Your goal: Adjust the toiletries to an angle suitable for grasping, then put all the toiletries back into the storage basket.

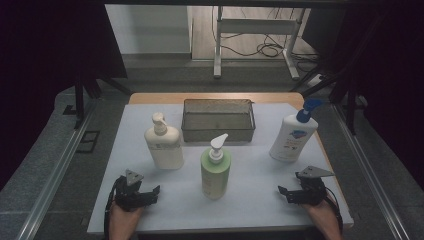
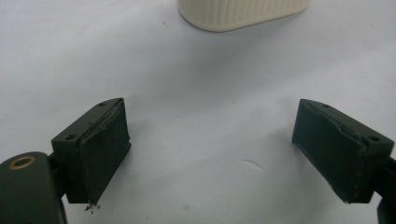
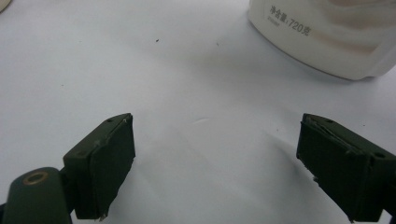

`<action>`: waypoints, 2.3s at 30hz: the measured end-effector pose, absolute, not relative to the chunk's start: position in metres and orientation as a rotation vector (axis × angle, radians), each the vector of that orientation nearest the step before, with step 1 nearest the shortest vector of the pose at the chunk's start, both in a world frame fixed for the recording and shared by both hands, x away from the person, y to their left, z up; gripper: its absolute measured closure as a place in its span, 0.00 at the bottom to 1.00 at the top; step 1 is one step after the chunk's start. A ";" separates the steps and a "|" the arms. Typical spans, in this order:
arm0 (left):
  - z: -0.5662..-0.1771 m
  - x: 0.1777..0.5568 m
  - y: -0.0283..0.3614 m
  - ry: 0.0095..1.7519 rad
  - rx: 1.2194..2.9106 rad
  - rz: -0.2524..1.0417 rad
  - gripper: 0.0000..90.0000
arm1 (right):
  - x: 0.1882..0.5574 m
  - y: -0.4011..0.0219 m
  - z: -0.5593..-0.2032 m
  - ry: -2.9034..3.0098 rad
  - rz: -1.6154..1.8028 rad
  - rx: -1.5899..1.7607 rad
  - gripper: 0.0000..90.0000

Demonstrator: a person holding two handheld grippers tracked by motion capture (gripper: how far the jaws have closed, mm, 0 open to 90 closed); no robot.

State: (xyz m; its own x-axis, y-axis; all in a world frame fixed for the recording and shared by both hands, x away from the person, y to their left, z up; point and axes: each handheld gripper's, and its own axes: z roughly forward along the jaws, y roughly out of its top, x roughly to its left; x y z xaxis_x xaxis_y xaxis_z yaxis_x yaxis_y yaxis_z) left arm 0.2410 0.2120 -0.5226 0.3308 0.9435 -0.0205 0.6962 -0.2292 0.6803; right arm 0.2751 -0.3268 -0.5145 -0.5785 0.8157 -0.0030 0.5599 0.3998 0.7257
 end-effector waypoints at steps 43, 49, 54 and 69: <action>-0.524 0.241 0.213 1.440 2.003 0.526 0.12 | 0.286 -0.338 -0.502 2.261 1.026 1.285 0.15; -0.524 0.241 0.213 1.440 2.003 0.527 0.12 | 0.289 -0.340 -0.499 2.283 1.007 1.273 0.15; -0.524 0.241 0.212 1.440 2.002 0.530 0.12 | 0.290 -0.343 -0.497 2.295 0.986 1.263 0.16; -0.524 0.241 0.212 1.440 2.003 0.531 0.12 | 0.304 -0.354 -0.482 2.272 0.990 1.276 0.24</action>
State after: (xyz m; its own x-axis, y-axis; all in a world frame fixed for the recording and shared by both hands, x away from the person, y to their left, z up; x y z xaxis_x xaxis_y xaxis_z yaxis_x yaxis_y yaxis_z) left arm 0.2410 0.2122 -0.5240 0.3283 0.9442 -0.0275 0.7002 -0.2237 0.6780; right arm 0.3037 -0.3543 -0.4822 -0.5317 0.8463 0.0325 0.6001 0.3495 0.7195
